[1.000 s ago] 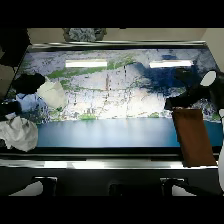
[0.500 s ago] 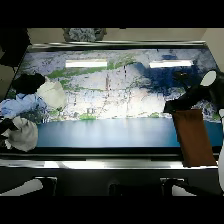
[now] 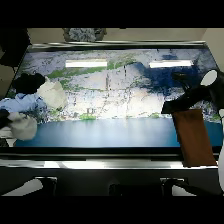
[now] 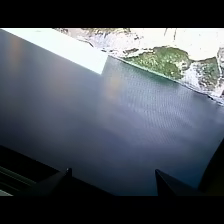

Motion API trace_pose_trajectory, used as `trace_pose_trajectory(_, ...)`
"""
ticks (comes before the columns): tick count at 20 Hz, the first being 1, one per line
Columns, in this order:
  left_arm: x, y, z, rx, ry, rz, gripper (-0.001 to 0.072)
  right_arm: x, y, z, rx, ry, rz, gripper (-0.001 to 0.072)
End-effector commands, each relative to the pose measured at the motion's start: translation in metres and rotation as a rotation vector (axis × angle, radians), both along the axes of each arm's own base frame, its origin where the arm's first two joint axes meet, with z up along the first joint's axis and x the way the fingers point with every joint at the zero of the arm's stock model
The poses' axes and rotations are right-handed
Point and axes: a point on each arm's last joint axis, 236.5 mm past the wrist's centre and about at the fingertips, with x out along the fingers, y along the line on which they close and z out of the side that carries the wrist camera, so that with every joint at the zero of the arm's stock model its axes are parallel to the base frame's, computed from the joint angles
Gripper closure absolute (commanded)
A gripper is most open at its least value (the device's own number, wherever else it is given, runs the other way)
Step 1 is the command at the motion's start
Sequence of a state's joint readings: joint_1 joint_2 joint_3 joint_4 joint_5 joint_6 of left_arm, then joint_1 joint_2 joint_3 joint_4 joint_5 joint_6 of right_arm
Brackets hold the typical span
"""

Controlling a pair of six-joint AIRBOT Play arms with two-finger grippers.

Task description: Fold the shirts.

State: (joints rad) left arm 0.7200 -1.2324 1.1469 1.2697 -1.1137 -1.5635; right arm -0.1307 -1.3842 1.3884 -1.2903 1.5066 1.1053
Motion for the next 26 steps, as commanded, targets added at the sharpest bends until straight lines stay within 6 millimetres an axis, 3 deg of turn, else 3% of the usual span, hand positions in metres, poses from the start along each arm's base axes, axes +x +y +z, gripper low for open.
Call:
trace_pose_trajectory(1, 0.042, -0.047, 0.166, 0.047, -0.525, 0.014, 0.0679, -0.007, 0.002, 0.003, 0.005, 0.011, 0.027, 0.0094)
trace_pose_trajectory(3, 0.025, -0.119, 0.252, 0.046, -0.761, -0.093, 0.0679, -0.011, 0.004, 0.009, 0.007, 0.008, 0.031, 0.0094)
trace_pose_trajectory(5, -0.008, -0.2, 0.312, -0.001, -0.935, -0.236, 0.0679, -0.014, 0.004, 0.018, 0.004, -0.009, 0.036, 0.0111)
trace_pose_trajectory(7, -0.04, -0.265, 0.345, -0.081, -1.047, -0.386, 0.0679, -0.017, 0.004, 0.029, 0.0, -0.038, 0.036, 0.0115)
trace_pose_trajectory(10, -0.058, -0.334, 0.341, -0.192, -1.028, -0.607, 0.0679, -0.024, 0.005, 0.043, -0.005, -0.067, 0.041, 0.0115)
trace_pose_trajectory(12, -0.048, -0.368, 0.313, -0.203, -0.939, -0.727, 0.0679, -0.028, 0.005, 0.053, -0.012, -0.093, 0.051, 0.0115)
trace_pose_trajectory(14, -0.033, -0.409, 0.273, -0.246, -0.815, -0.834, 0.0679, -0.033, 0.006, 0.062, -0.018, -0.111, 0.062, 0.0115)
trace_pose_trajectory(17, -0.024, -0.487, 0.167, -0.318, -0.526, -1.003, 0.0679, -0.041, 0.004, 0.068, -0.034, -0.117, 0.075, 0.0114)
trace_pose_trajectory(21, -0.051, -0.567, 0.016, -0.34, -0.143, -1.155, 0.0678, -0.045, -0.003, 0.067, -0.063, -0.104, 0.078, 0.0114)
trace_pose_trajectory(22, -0.056, -0.578, -0.011, -0.331, -0.084, -1.178, 0.0617, -0.044, -0.003, 0.067, -0.065, -0.108, 0.08, 0.0114)
trace_pose_trajectory(23, -0.061, -0.582, -0.029, -0.319, -0.029, -1.221, 0.0139, -0.043, -0.003, 0.067, -0.067, -0.113, 0.089, 0.0114)
trace_pose_trajectory(24, -0.06, -0.577, -0.034, -0.307, 0.022, -1.259, 0.0007, -0.043, -0.003, 0.067, -0.068, -0.115, 0.099, 0.011)
trace_pose_trajectory(25, -0.051, -0.564, -0.028, -0.273, 0.037, -1.3, 0.0007, -0.043, -0.002, 0.067, -0.065, -0.116, 0.102, 0.011)
trace_pose_trajectory(26, -0.029, -0.538, -0.014, -0.21, 0.03, -1.293, 0.0007, -0.043, 0.001, 0.068, -0.05, -0.122, 0.113, 0.011)
